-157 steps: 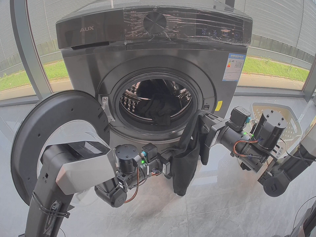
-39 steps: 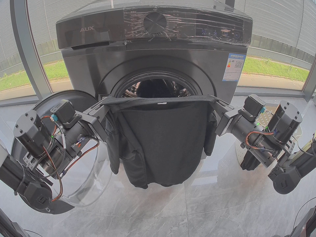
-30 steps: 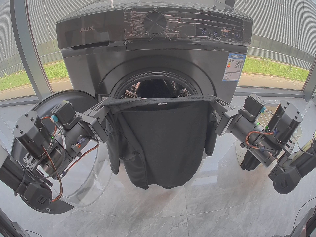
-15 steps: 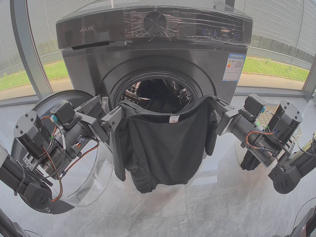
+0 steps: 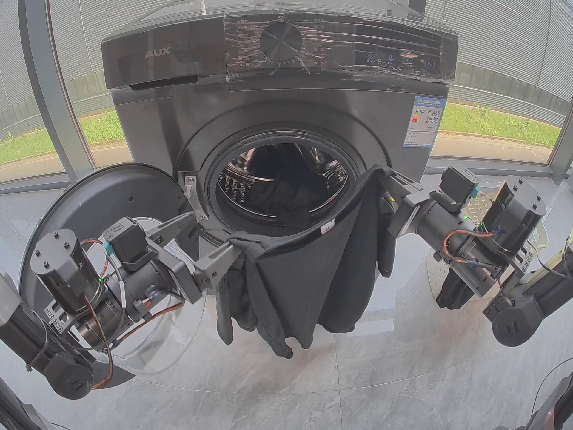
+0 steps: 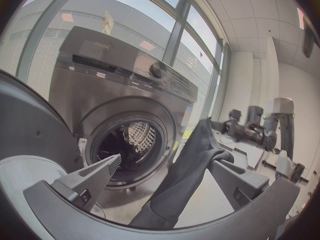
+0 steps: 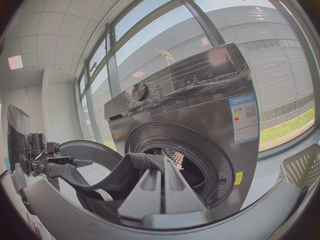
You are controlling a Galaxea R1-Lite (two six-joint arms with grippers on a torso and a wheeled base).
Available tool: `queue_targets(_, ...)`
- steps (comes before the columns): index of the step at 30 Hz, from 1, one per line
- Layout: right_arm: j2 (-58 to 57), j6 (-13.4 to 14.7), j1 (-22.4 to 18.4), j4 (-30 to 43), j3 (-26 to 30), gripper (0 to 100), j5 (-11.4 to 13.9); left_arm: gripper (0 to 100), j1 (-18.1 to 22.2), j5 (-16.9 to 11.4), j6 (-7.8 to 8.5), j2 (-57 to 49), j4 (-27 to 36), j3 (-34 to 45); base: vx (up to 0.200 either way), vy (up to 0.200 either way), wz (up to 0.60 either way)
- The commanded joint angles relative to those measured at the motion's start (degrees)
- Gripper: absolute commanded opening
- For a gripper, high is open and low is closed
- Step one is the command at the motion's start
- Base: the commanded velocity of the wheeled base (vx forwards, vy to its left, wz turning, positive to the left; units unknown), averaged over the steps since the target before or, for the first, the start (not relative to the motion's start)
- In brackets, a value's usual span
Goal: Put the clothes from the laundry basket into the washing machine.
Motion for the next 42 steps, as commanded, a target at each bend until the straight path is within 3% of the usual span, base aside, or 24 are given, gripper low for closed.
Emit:
queue_targets(1,3.9,-0.1,-0.7,0.5,-5.8,0,-0.1,100,-0.8,-3.4,3.06,3.7,0.0,3.1,0.0,0.0,0.0)
queue_targets(5,4.0,-0.1,-1.0,0.8,-8.2,0,-1.1,100,-0.3,-4.0,8.68,5.0,0.0,3.6,0.0,0.0,0.0)
queue_targets(7,4.0,-0.1,-1.2,1.1,-8.5,0,-1.8,100,-0.4,-4.4,8.86,4.9,0.0,4.4,0.0,0.0,0.0)
queue_targets(10,4.0,0.0,-1.9,1.2,-9.0,0,-2.3,100,-0.8,-7.5,9.3,4.6,0.0,7.4,0.0,0.0,0.0)
queue_targets(17,4.2,-0.1,-1.2,1.4,-9.4,0,-2.2,100,-2.1,-12.1,8.68,5.7,0.0,7.4,0.0,0.0,0.0)
queue_targets(22,4.2,-0.1,0.4,1.3,-9.4,0,-2.1,100,-2.1,-11.7,9.21,10.3,-0.1,3.0,0.0,0.0,0.0)
queue_targets(25,3.7,-0.1,1.8,1.4,-9.4,0,-2.1,100,-2.4,-11.6,7.98,14.6,-0.1,-2.9,0.0,0.0,0.0)
queue_targets(30,3.5,-0.1,2.7,1.2,-9.4,0,-1.9,100,-2.4,-11.2,7.45,19.1,-0.1,-8.6,0.0,0.0,0.0)
queue_targets(42,3.6,-0.1,5.6,0.9,-9.2,0,-2.1,100,-4.1,-9.7,7.54,25.8,-0.1,-13.8,0.0,0.0,0.0)
